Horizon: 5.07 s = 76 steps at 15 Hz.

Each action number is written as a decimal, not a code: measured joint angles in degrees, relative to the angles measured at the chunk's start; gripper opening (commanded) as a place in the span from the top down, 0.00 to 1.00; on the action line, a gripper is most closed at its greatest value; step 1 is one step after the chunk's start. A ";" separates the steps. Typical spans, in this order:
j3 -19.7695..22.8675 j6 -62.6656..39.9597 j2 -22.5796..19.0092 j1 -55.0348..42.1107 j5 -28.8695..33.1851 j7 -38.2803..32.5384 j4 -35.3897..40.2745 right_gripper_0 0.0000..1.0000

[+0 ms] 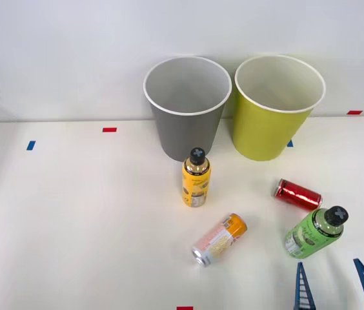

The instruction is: Put cans in the gray bin, plastic bottles in the light green bin

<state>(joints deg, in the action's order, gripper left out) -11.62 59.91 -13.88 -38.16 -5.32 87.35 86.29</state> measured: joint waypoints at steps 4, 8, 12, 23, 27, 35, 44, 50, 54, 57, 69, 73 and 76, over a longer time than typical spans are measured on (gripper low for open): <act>-0.54 -3.68 -0.07 5.55 -0.78 1.46 0.01 0.00; -0.50 -6.15 0.09 9.55 -1.84 1.93 0.02 0.00; -0.30 -7.97 -0.10 11.47 -2.90 2.07 0.22 0.00; -0.61 -10.42 -2.20 13.38 -5.08 2.51 0.59 0.00; -0.87 -10.38 -2.72 12.50 -5.64 2.52 1.40 0.41; -1.59 -10.22 -2.49 10.34 -6.53 3.56 4.12 1.00; -1.73 -8.96 -2.06 9.34 -7.51 5.16 4.18 1.00; -2.43 -13.12 -2.83 1.35 -7.75 4.73 17.37 1.00; -4.55 -20.38 -4.24 0.09 -12.96 3.69 29.71 1.00; -6.08 -20.84 -7.75 6.63 -21.62 3.69 32.98 1.00; 6.51 -42.08 -8.33 36.77 -42.21 3.91 35.09 1.00; 10.99 -53.24 -6.91 42.04 -42.16 4.83 34.80 1.00; 12.97 -56.62 -4.29 48.47 -40.92 6.19 29.54 1.00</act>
<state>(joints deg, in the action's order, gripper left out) 1.35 3.29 -18.17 10.32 -46.23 93.54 115.83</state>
